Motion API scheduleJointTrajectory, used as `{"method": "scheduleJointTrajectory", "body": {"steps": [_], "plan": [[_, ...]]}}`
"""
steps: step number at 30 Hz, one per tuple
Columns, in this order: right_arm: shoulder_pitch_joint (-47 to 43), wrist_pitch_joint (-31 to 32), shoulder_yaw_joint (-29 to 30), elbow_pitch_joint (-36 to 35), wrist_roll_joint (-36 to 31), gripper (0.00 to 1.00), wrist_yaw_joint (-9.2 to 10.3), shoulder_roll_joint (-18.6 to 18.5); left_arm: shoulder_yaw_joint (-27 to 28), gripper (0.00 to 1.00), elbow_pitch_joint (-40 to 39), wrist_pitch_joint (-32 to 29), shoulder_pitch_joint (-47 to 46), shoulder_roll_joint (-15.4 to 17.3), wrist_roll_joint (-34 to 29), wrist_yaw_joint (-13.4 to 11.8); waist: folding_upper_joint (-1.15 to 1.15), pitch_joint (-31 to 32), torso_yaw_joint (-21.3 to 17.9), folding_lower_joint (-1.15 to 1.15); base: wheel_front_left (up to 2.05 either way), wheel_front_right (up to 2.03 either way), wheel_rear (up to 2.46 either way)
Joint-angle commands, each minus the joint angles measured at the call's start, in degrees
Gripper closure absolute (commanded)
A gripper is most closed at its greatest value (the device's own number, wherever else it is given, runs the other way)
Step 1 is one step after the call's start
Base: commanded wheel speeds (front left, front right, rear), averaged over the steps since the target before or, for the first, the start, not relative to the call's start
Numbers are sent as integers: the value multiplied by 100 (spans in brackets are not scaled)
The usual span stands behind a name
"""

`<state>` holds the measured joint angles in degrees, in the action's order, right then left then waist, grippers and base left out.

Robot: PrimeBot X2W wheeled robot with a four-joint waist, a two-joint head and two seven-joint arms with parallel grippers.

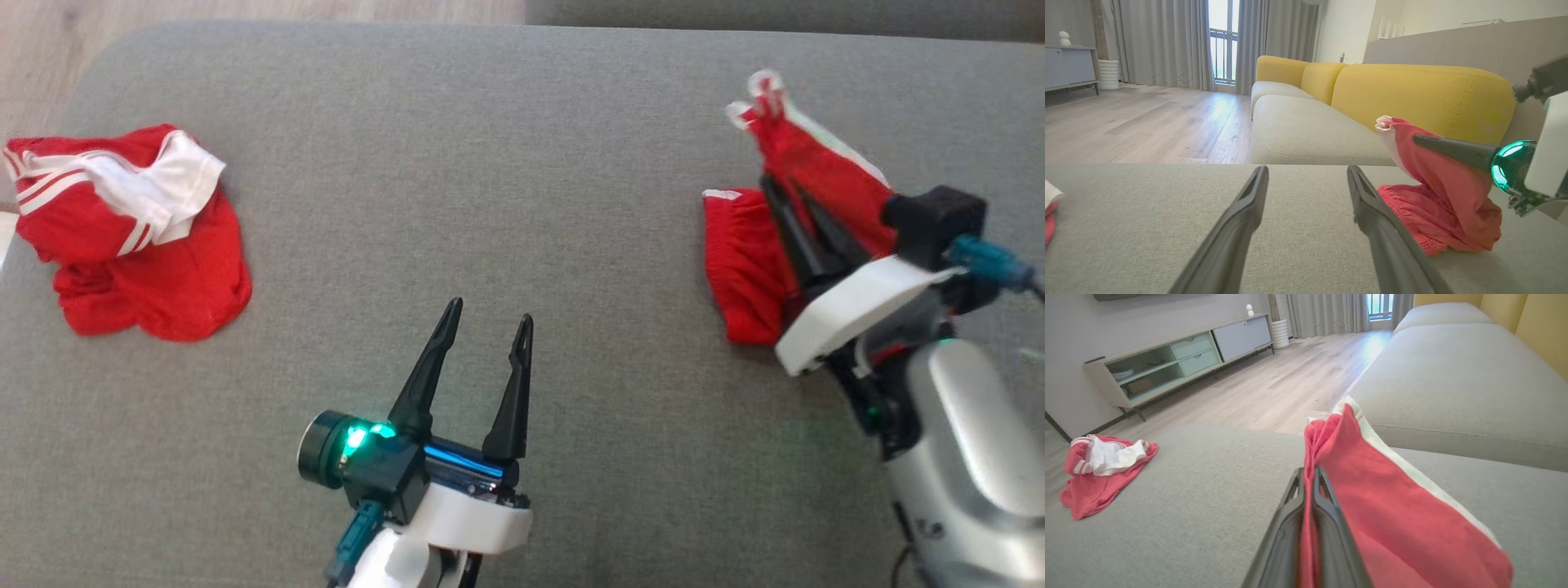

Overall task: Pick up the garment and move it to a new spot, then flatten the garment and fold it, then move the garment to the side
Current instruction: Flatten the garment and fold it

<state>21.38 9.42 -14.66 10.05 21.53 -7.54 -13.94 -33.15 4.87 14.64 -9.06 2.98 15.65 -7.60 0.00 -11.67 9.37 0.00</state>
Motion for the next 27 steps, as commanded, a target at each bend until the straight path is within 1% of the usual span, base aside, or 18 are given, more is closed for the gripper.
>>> {"method": "scheduleJointTrajectory", "body": {"steps": [1,4,9,10,13,17,19,24,27], "plan": [[49,-90,-83,-194,11,0,5,126,162,0,-165,36,-83,-10,48,-38,0,-12,28,0,0,0,0],[21,-200,-109,-264,115,0,5,180,169,0,-169,36,-74,-10,59,-43,0,-7,39,0,0,0,0],[-162,-408,218,-590,165,0,5,-128,203,0,-163,36,-18,-10,75,-71,0,88,-25,0,0,0,0],[-162,-408,218,-590,165,0,5,-128,203,0,-163,36,-18,-10,75,-71,0,88,-25,0,0,0,0],[-382,-594,486,-791,270,0,5,-356,275,0,-169,36,34,-10,64,-99,0,196,-99,0,0,0,0],[-788,-1060,818,-932,408,0,5,-583,449,0,-175,36,146,-10,27,-165,0,381,-195,0,0,0,0],[-1019,-1330,881,-906,415,0,5,-669,554,0,-152,36,227,-10,-9,-200,0,501,-243,0,0,0,0],[-1590,-2042,804,-714,429,0,5,-726,866,0,-150,36,518,-10,-113,-337,0,845,-366,0,0,0,0],[-1907,-2285,727,-533,408,0,5,-717,1039,0,-180,36,784,-8,-186,-402,0,1033,-432,0,0,0,0]]}}
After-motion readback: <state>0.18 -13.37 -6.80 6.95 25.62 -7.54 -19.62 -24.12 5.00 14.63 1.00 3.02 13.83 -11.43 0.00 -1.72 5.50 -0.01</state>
